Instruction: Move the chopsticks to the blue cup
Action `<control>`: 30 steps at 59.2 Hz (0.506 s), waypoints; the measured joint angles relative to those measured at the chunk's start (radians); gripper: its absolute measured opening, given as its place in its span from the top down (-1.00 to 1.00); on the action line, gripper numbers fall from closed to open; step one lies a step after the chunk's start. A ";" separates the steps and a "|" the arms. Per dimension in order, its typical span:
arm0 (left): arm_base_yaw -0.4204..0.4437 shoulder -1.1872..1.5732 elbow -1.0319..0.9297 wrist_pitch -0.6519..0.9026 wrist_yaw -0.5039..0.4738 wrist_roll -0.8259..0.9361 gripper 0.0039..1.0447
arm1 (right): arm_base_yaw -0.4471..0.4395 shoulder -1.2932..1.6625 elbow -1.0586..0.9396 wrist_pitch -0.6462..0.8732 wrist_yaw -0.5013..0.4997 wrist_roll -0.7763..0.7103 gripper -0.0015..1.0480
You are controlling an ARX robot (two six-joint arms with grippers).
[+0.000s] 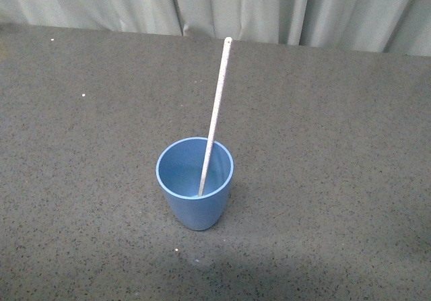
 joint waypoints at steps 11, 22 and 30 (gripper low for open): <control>0.000 0.000 0.000 0.000 -0.001 0.000 -0.88 | -0.002 -0.128 -0.023 -0.111 -0.005 -0.008 0.71; 0.000 0.000 0.000 0.000 0.000 0.000 -0.88 | -0.003 -0.273 -0.033 -0.238 -0.002 -0.011 0.98; 0.000 0.000 0.000 0.000 -0.001 0.000 -0.88 | -0.003 -0.362 -0.035 -0.320 -0.004 -0.011 0.98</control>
